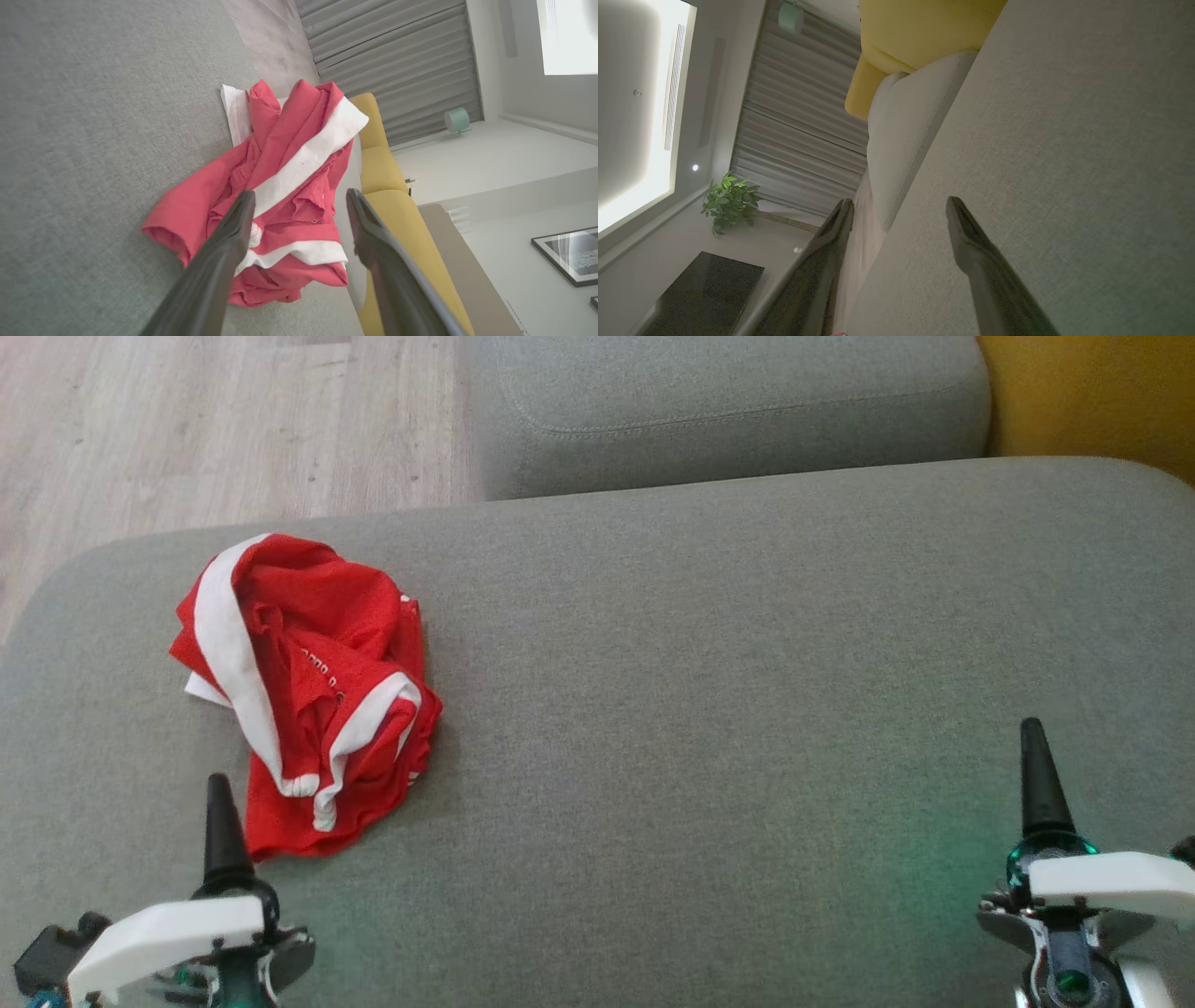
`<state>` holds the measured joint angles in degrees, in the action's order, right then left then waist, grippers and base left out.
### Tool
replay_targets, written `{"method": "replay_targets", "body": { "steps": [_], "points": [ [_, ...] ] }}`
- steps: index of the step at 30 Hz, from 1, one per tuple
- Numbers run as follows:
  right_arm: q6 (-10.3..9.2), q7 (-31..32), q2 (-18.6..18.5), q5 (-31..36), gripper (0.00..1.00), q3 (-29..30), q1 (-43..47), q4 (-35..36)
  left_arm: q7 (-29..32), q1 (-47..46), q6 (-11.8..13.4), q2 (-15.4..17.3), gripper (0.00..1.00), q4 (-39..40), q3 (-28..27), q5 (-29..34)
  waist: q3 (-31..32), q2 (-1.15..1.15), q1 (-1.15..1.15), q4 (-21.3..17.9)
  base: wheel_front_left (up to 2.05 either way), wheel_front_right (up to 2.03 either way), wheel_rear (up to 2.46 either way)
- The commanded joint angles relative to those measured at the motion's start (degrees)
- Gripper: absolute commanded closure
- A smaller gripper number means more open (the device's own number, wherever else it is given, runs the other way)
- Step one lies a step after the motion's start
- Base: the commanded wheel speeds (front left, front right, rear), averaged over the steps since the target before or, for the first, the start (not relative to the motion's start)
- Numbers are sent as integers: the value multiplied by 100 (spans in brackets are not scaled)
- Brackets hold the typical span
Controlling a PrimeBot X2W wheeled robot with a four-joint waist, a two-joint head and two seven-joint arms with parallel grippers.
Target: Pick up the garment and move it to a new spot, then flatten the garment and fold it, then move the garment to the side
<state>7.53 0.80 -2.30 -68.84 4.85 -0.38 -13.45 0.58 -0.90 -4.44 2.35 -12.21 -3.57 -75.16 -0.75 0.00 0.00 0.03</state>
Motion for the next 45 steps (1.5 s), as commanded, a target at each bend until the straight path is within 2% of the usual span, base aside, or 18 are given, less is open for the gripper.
{"method": "replay_targets", "body": {
  "steps": [1, 10, 22, 32, 45],
  "points": [
    [-1, -86, -29, 260, 0, -79, -248, 272, -67, -292, 47, 27, 0, 284, 5, 206, -14, 0, 0, -4, 0, 0, 0],
    [-2, -238, -32, 1320, 0, -251, -274, 476, -219, -366, 205, 30, 0, 572, 359, 1227, -62, 0, 0, -15, 0, 0, 0],
    [-2, -457, -36, 2542, 0, -441, -249, 640, -437, -483, 260, 85, 0, 525, 956, 2723, -60, 0, 0, -32, 0, 0, 0],
    [-2, -625, -39, 3403, 0, -569, -222, 700, -605, -607, 591, 313, 0, 486, 1519, 3656, -30, 0, 0, -50, 0, 0, 0],
    [-3, -827, -43, 4391, 0, -696, -216, 815, -807, -835, 1041, 594, 0, 371, 2184, 4575, -44, 0, 0, -59, 0, 0, 0]
  ]
}}
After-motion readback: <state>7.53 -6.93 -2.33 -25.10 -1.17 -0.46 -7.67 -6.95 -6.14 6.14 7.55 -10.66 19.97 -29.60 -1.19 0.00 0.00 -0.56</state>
